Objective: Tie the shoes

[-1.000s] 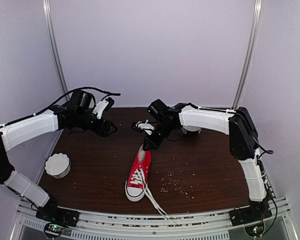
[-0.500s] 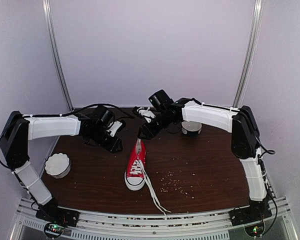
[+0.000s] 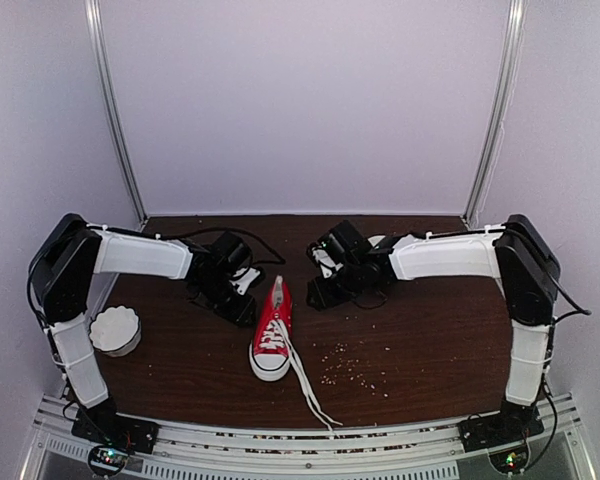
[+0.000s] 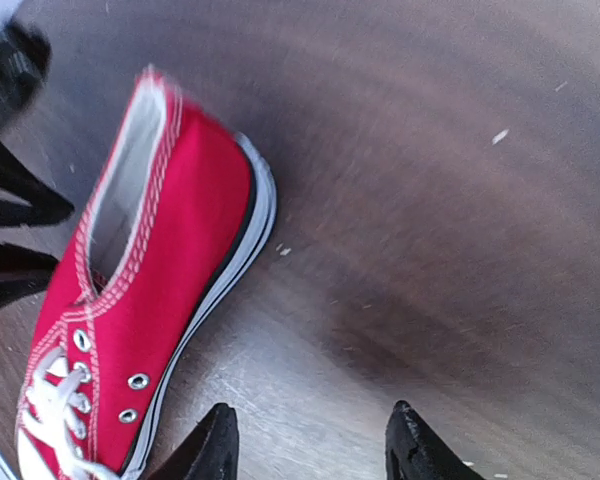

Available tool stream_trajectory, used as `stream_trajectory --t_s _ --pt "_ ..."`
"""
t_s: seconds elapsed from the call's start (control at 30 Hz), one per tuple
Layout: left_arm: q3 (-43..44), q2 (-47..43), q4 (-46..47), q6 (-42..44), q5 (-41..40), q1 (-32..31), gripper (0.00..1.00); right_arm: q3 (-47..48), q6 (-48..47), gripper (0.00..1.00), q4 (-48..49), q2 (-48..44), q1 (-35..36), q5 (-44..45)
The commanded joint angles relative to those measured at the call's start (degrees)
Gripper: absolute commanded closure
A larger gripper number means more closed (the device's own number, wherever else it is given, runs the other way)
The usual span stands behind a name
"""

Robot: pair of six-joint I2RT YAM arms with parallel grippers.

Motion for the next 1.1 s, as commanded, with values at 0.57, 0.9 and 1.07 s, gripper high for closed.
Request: stream_trajectory --t_s 0.57,0.9,1.07 --pt "11.52 6.00 2.26 0.53 9.81 -7.40 0.62 -5.89 13.27 0.56 11.82 0.94 3.22 -0.79" --pt "9.93 2.79 0.62 1.52 4.09 -7.20 0.62 -6.62 12.44 0.56 10.62 -0.53 1.74 -0.97" --pt "11.77 -0.54 -3.63 4.04 -0.93 -5.57 0.59 -7.64 8.32 0.56 5.25 -7.28 1.74 2.09"
